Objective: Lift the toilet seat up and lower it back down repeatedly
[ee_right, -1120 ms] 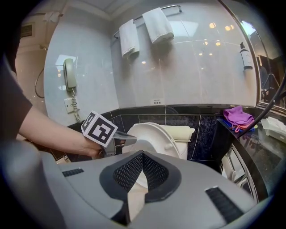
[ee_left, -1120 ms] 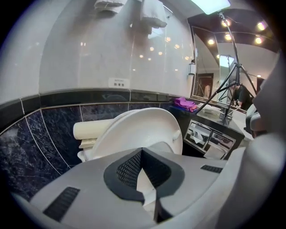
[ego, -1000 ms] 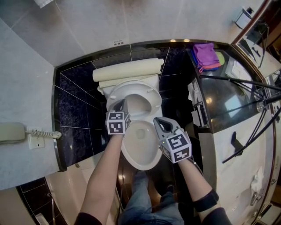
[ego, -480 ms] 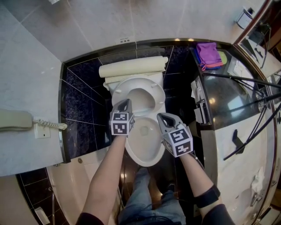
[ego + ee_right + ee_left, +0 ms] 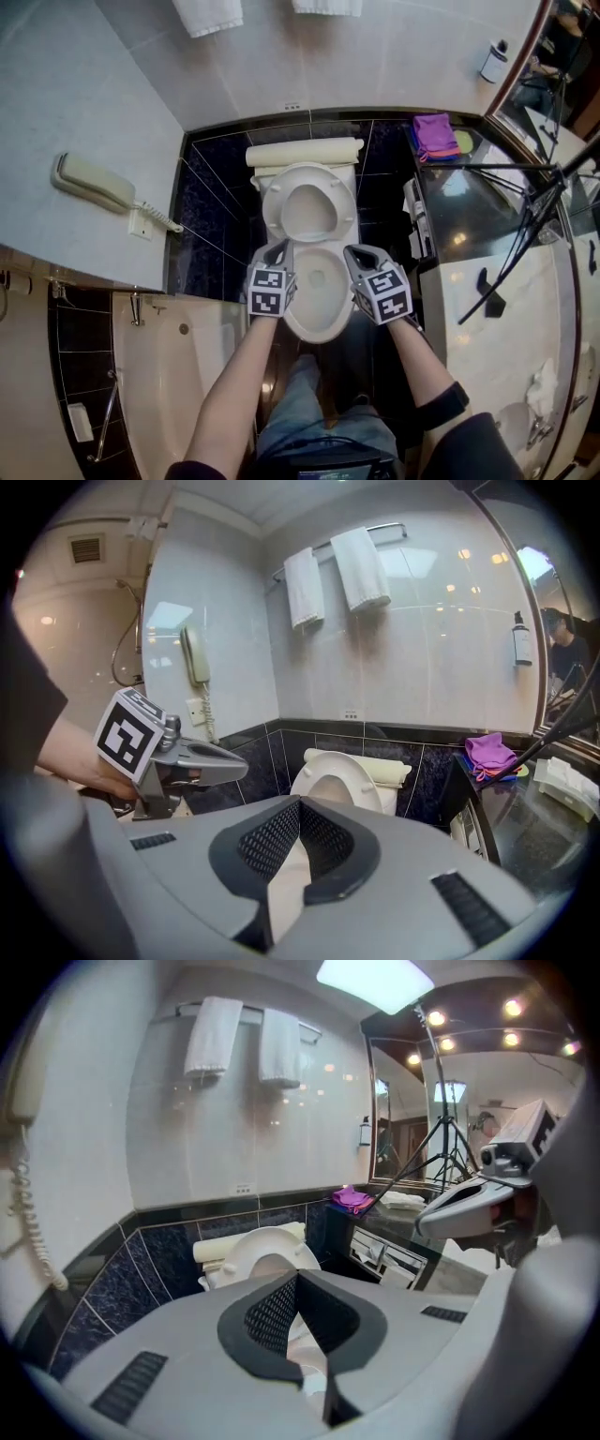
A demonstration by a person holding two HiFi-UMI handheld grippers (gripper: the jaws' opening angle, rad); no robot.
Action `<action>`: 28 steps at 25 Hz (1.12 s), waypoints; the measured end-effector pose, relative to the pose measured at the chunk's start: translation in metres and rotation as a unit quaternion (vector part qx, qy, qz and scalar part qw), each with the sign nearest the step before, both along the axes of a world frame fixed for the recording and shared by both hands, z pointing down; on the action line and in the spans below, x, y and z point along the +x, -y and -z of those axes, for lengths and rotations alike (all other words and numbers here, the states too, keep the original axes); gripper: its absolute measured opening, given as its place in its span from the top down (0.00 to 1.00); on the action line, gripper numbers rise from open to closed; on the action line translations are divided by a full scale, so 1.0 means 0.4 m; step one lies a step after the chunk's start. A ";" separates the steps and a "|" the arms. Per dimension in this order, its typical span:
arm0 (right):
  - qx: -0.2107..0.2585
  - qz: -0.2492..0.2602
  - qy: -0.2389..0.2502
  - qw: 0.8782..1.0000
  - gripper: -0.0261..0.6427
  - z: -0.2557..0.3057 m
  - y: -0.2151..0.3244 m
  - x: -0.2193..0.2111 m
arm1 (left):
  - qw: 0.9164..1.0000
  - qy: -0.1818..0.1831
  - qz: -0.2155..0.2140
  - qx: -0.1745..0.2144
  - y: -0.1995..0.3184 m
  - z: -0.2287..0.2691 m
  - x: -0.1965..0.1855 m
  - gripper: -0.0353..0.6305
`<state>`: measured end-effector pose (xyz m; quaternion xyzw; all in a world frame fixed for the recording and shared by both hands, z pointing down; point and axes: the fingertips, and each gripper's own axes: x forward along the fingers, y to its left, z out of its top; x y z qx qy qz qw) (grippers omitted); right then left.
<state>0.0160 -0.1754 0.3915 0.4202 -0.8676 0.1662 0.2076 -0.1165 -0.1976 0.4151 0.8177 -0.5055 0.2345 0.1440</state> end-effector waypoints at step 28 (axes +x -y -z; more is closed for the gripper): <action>0.013 0.016 0.018 1.000 0.94 0.158 -0.594 0.196 | 0.997 -0.027 0.039 0.059 -0.721 0.279 0.068 0.96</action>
